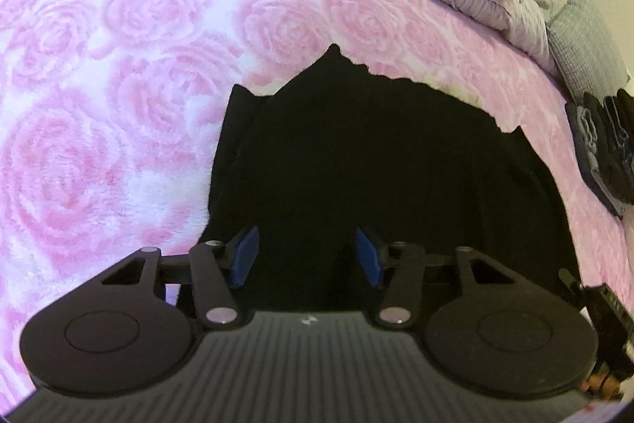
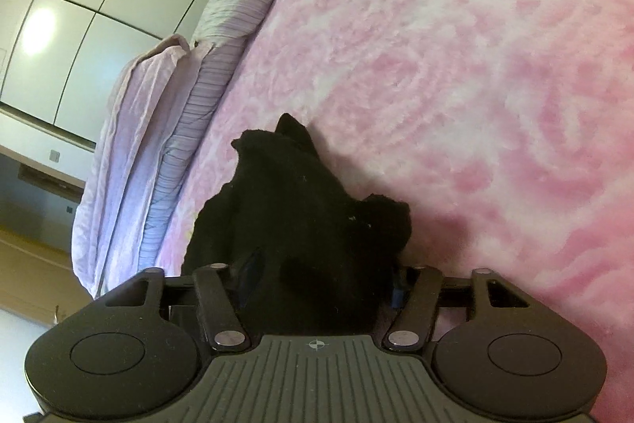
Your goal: Fold large clothes
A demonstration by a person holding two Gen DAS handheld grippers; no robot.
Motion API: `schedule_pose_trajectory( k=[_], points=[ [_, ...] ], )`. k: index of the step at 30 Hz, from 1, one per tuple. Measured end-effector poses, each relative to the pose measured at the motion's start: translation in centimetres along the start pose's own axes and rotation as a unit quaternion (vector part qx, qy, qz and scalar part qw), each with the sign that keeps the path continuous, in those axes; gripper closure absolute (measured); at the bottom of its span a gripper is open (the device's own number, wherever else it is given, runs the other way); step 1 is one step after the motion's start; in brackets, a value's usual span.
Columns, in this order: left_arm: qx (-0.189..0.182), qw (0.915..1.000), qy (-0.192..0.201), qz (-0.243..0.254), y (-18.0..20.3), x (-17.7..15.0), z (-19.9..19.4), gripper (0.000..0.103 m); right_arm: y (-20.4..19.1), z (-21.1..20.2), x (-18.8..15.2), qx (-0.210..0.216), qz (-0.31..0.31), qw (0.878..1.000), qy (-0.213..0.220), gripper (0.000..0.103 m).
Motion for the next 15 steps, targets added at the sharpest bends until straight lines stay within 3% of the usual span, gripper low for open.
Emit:
schedule_pose_trajectory(
  k=[3, 7, 10, 13, 15],
  points=[
    [0.003, 0.9998, -0.001, 0.019, -0.1, -0.1, 0.7, 0.060, 0.4, 0.8, 0.2, -0.005, 0.009, 1.000, -0.004, 0.082],
    [-0.003, 0.9995, -0.003, 0.031, -0.2, 0.1, 0.9, 0.060, -0.2, 0.9, 0.1, -0.037, -0.011, 0.999, -0.013, 0.089],
    [-0.012, 0.9998, -0.004, 0.015, -0.9, 0.5, 0.5, 0.064, -2.6, 1.5, 0.0, -0.105, -0.067, 0.992, -0.025, 0.090],
    [-0.017, 0.9998, 0.003, -0.012, -2.2, 0.8, -0.5, 0.068, -6.8, 2.2, -1.1, -0.200, -0.177, 0.963, -0.030, 0.091],
    [-0.022, 0.9994, 0.008, -0.024, -3.2, 0.9, -1.4, 0.068, -11.0, 2.6, -2.9, -0.248, -0.288, 0.925, -0.012, 0.092]
  ],
)
Point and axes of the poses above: each gripper's, at about its wrist camera, not at the fingertips, and z roughly the way its jaws point, y to its right, x to its top, the point moved 4 cm from there along z, roughly the way its jaws point, and after that the axes turned 7 degrees about z, right-handed, at the moved point
